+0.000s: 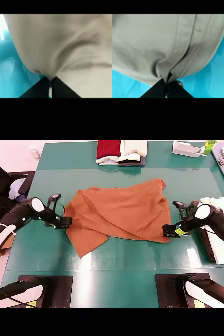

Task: Fold the shirts.

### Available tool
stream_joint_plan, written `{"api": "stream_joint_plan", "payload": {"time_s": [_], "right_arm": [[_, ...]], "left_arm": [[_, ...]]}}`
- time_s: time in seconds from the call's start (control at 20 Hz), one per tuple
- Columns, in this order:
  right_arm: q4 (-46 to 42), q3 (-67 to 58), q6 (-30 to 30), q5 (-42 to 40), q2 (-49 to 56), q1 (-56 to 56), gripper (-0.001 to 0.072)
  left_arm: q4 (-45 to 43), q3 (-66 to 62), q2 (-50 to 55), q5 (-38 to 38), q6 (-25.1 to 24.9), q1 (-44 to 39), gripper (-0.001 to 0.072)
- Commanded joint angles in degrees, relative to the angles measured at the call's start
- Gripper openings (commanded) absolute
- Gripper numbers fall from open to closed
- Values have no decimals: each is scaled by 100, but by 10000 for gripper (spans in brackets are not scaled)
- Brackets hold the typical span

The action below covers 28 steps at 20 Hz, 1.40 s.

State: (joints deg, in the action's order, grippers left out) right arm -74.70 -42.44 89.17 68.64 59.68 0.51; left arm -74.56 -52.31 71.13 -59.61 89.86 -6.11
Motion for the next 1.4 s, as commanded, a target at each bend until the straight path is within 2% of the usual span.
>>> {"api": "stream_joint_plan", "payload": {"time_s": [0.0, 0.25, 0.4, 0.65, 0.8, 0.9, 1.05, 1.2, 1.35], "right_arm": [[2, -562, -7, -22, -592, 4, 17], [-55, -2964, -4, -11, -1362, 9, 16], [-44, -4535, -4, 0, -1578, 234, 16], [-35, -6404, -4, 459, -1663, 1215, 15], [-11, -7276, -7, 1141, -1370, 1788, 15], [24, -7705, 37, 1547, -1038, 1928, 15], [304, -7643, 142, 1915, -590, 1921, 14], [584, -6662, 140, 1967, -131, 1919, 14], [601, -5534, 105, 2033, 542, 1812, 15]], "left_arm": [[-153, -887, -654, -262, -57, 2, 24], [-634, -3195, -2229, -343, -190, 2, 25], [-785, -4592, -2782, -343, -190, 2, 24], [-793, -6196, -3067, -367, -186, 2, 23], [-796, -6450, -3067, -247, -186, 2, 22], [-793, -6439, -2896, -444, -186, 2, 23], [-793, -6424, -2212, -1290, -186, 2, 23], [-769, -6321, -1010, -2269, -188, 2, 24], [-767, -5549, 87, -2391, -188, 2, 24]]}}
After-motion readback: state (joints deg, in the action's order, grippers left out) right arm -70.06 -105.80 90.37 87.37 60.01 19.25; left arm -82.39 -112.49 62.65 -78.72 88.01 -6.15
